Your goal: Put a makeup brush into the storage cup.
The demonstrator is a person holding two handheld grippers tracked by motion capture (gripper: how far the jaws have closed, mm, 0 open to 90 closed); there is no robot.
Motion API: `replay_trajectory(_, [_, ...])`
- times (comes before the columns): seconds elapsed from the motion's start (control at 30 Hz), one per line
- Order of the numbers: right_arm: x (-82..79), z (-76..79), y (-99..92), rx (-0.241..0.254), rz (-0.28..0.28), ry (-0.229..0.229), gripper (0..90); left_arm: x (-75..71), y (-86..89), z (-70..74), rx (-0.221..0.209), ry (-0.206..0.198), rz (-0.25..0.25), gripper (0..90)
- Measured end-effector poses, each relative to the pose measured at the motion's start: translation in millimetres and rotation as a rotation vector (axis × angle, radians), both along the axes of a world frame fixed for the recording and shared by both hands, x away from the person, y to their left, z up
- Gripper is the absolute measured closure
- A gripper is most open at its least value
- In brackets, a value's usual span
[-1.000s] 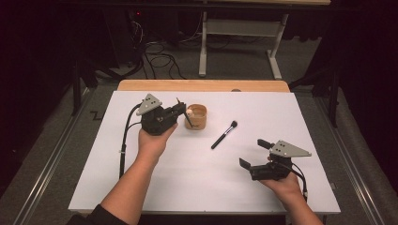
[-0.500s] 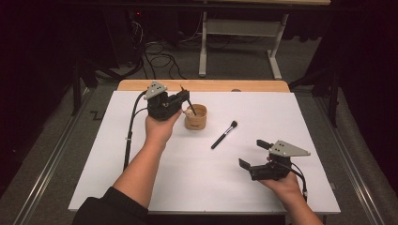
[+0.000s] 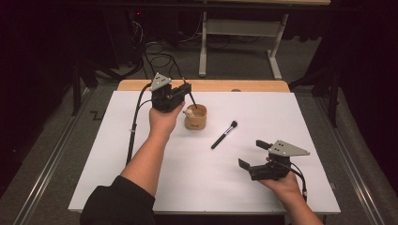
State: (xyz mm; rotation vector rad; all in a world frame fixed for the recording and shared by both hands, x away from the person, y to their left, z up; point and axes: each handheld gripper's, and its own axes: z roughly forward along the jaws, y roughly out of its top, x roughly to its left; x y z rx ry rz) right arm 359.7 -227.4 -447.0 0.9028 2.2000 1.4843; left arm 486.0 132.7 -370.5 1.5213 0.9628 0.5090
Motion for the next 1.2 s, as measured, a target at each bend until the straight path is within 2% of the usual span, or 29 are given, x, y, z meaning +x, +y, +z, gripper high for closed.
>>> replay_trajectory(0.27, [0.6,-0.2,-0.1,0.003,0.002,0.003,0.7,3.6,0.1,2.5,-0.007,0.000,0.010,83.6])
replay_trajectory(0.53, [0.7,-0.9,0.7,0.000,0.004,0.010,0.8,4.7,0.4,0.4,0.005,0.009,0.008,83.7])
replay_trajectory(0.97, [1.1,-1.3,0.9,-0.002,0.007,0.009,0.9,6.9,-3.2,-7.0,0.028,0.025,0.003,83.6])
replay_trajectory(1.2, [1.2,-1.4,0.8,-0.004,0.008,0.009,0.9,8.2,-2.5,-12.4,0.025,0.037,0.009,83.6])
